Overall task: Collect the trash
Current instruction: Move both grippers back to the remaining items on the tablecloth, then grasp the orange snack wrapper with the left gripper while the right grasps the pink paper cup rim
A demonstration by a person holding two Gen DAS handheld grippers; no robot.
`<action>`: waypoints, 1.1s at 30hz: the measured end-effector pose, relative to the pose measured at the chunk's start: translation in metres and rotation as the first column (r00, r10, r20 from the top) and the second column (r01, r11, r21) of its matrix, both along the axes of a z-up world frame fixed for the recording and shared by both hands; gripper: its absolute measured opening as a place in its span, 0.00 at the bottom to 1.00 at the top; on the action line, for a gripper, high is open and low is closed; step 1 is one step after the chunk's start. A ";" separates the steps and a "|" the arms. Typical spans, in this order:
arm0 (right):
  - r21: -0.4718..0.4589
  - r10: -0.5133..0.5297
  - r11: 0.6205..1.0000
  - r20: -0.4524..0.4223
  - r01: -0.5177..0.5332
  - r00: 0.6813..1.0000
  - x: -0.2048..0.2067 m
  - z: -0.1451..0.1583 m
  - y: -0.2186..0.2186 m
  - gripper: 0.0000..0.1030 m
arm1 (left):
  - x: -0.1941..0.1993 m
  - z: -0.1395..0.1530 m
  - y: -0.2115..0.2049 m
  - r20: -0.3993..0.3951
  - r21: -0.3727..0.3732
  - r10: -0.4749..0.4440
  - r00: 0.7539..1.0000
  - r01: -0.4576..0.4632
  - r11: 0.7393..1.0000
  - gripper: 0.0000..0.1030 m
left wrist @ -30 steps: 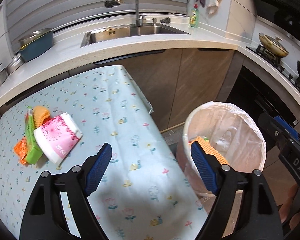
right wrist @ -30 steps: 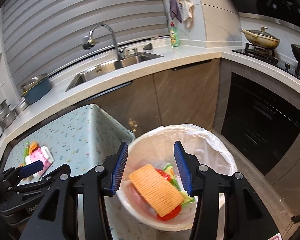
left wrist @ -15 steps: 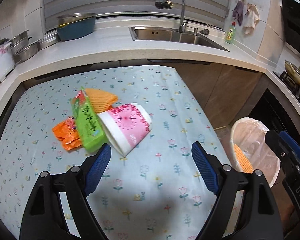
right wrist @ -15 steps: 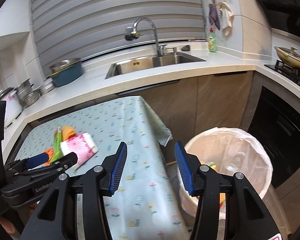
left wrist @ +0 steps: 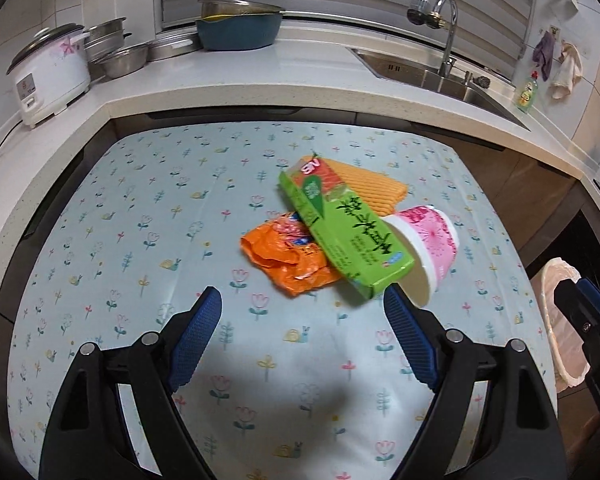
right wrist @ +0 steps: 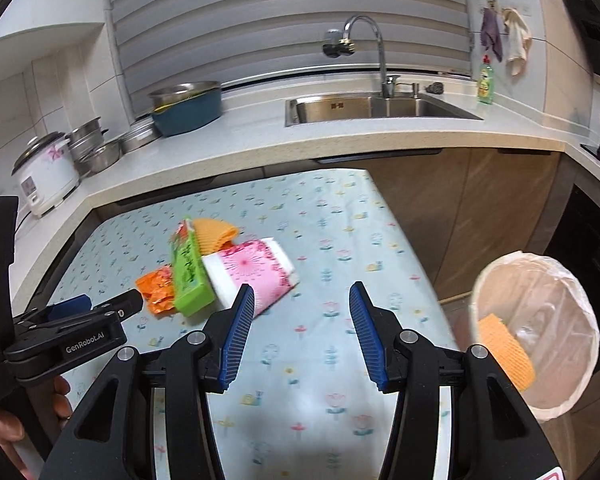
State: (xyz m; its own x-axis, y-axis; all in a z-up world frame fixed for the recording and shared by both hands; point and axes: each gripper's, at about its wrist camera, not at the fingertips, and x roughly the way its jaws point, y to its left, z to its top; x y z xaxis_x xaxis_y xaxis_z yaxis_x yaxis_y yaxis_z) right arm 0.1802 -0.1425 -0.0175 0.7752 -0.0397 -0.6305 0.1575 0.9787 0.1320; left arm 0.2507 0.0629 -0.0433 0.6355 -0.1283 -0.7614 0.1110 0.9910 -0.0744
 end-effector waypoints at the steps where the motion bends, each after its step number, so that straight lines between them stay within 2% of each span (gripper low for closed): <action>1: -0.002 0.007 1.000 -0.009 -0.007 1.000 0.005 -0.003 0.006 0.47 | 0.002 -0.002 0.005 -0.002 0.002 0.006 1.000 -0.006 1.000 0.77; 5: -0.012 0.026 1.000 -0.044 -0.027 0.999 0.021 -0.018 0.025 0.47 | 0.010 -0.010 0.025 -0.018 -0.002 0.014 1.000 -0.014 1.000 0.77; 10: -0.013 0.040 0.999 -0.097 -0.041 0.995 0.042 -0.041 0.041 0.47 | 0.019 -0.024 0.031 -0.040 0.012 -0.023 0.999 0.024 1.000 0.77; 22: -0.029 0.048 0.998 -0.164 -0.054 0.985 0.075 -0.078 0.056 0.47 | 0.049 -0.050 0.017 -0.072 0.024 -0.112 0.991 0.114 0.993 0.77; 25: -0.034 0.042 0.998 -0.168 -0.048 0.985 0.080 -0.082 0.054 0.41 | 0.056 -0.053 0.009 -0.074 0.020 -0.130 0.989 0.132 0.991 0.74; 27: -0.028 0.040 0.999 -0.177 -0.045 0.983 0.082 -0.085 0.051 0.27 | 0.060 -0.056 0.004 -0.087 0.007 -0.145 0.986 0.146 0.989 0.59; 28: -0.022 0.039 0.999 -0.181 -0.043 0.983 0.083 -0.087 0.050 0.24 | 0.062 -0.057 0.002 -0.095 0.001 -0.150 0.984 0.151 0.989 0.54; 30: -0.015 0.036 0.999 -0.184 -0.039 0.982 0.083 -0.088 0.047 0.15 | 0.063 -0.060 -0.001 -0.106 -0.013 -0.161 0.981 0.160 0.987 0.31; 33: -0.010 0.027 1.000 -0.174 -0.029 0.984 0.080 -0.086 0.042 0.06 | 0.061 -0.058 -0.003 -0.093 -0.001 -0.154 0.984 0.155 0.988 0.15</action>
State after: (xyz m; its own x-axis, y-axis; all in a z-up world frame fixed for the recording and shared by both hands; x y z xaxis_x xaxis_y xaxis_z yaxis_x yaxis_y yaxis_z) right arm 0.2605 -0.1008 -0.1036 0.6549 -0.0284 -0.7552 0.1492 0.9845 0.0925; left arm 0.3115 0.0601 -0.1009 0.5354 -0.2146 -0.8169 0.2557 0.9630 -0.0855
